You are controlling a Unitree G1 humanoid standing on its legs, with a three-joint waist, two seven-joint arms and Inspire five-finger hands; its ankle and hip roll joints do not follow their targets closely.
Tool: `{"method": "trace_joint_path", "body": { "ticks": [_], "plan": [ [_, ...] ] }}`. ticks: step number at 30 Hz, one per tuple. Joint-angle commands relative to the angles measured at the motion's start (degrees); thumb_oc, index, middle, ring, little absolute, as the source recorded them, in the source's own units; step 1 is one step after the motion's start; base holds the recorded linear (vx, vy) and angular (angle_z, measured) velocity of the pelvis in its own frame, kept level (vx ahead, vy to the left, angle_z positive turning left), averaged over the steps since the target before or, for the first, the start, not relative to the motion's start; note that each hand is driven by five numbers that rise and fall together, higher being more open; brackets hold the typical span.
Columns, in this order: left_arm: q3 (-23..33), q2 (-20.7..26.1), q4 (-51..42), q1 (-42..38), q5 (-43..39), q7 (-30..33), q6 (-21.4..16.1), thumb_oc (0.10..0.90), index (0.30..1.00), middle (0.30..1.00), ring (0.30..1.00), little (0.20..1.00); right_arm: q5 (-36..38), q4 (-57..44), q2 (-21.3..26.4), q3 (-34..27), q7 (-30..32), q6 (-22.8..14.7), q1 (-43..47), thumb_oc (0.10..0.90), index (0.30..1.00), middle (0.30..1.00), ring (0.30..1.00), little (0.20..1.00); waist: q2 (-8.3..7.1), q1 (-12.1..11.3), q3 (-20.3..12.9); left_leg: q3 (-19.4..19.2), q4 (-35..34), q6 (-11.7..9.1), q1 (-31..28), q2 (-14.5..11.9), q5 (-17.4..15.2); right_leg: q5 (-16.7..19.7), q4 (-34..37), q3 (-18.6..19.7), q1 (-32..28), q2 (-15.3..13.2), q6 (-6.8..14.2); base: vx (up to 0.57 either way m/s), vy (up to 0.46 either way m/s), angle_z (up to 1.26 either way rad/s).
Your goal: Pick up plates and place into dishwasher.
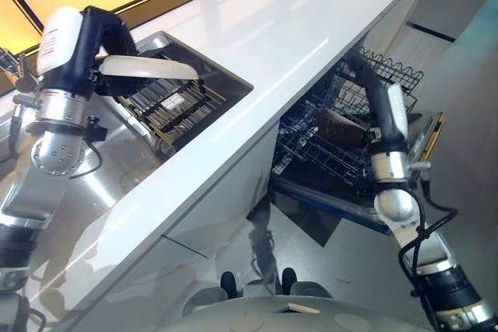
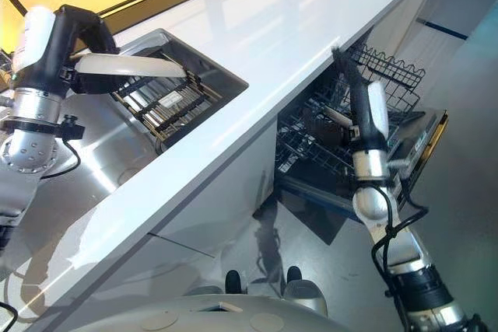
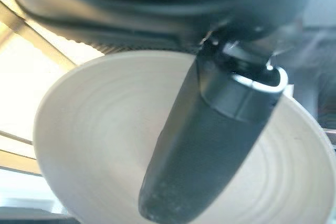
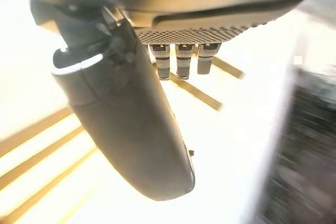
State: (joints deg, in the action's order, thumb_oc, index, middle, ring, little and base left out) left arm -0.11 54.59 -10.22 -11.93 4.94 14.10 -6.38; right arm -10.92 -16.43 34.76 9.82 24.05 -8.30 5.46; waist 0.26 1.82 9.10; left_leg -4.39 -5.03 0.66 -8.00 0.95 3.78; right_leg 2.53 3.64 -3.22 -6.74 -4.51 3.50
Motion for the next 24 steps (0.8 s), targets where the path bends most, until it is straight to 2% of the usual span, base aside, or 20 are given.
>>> {"method": "trace_joint_path", "body": {
  "ticks": [1, 6, 10, 16, 24],
  "plan": [
    [-0.9, -0.9, -4.1, -9.9, -4.8, -0.4, -5.7, 0.1, 0.3, 0.3, 0.3, 0.2, -2.5, -6.6, 3.3, 3.2, 0.1, -6.2, 9.9, 0.8, 0.9, 0.9, 0.9, 0.9, 1.3, -1.0, -6.4, -1.3, 2.5, -0.3, 0.3, 0.5, -7.5, -4.4, -3.7, -1.9, 1.7, 2.4, 1.4, -0.02, 0.005, 0.25],
    [-5.3, -3.5, -7.2, -13.5, -6.8, -2.5, -6.9, 0.1, 0.3, 0.3, 0.3, 0.2, 0.3, -6.2, 1.1, 8.4, -5.3, -4.5, 13.8, 0.8, 0.9, 0.9, 0.9, 0.9, 1.05, -1.7, -7.2, -0.7, 2.0, -0.7, 0.3, 0.5, -6.8, -4.6, -3.5, -3.0, 1.1, 2.1, 1.2, -0.02, 0.015, 0.2],
    [-7.1, -3.9, -8.9, -15.6, -7.8, -2.9, -7.3, 0.1, 0.3, 0.3, 0.3, 0.2, 1.8, -6.3, 0.2, 10.4, -7.4, -3.4, 14.9, 0.8, 0.9, 0.9, 0.9, 0.9, 0.89, -2.0, -7.5, -0.5, 1.6, -0.8, 0.5, 0.6, -6.5, -4.5, -3.1, -3.4, 0.9, 2.0, 1.2, -0.02, 0.015, 0.11],
    [-10.0, -5.1, -10.9, -18.9, -8.6, -3.6, -6.5, 0.1, 0.3, 0.3, 0.3, 0.2, 1.6, -5.8, -2.1, 12.8, -7.1, -1.1, 17.2, 0.8, 0.9, 0.9, 0.9, 0.9, 0.77, -2.3, -7.8, -0.3, 1.1, -0.9, 0.6, 0.8, -6.2, -4.1, -2.4, -3.6, 0.7, 1.8, 1.4, -0.02, 0.009, 0.02],
    [-12.1, -6.1, -11.9, -19.9, -7.3, -4.3, -5.8, 0.1, 0.3, 0.3, 0.3, 0.2, 2.3, -5.7, -2.4, 13.7, -6.5, 0.0, 17.4, 0.8, 0.9, 0.9, 0.9, 0.9, 0.73, -2.0, -8.2, -0.6, 0.7, -0.9, 0.8, 1.0, -5.9, -3.3, -1.7, -3.1, 1.0, 1.8, 1.9, -0.02, 0.005, 0.0]
  ]
}}
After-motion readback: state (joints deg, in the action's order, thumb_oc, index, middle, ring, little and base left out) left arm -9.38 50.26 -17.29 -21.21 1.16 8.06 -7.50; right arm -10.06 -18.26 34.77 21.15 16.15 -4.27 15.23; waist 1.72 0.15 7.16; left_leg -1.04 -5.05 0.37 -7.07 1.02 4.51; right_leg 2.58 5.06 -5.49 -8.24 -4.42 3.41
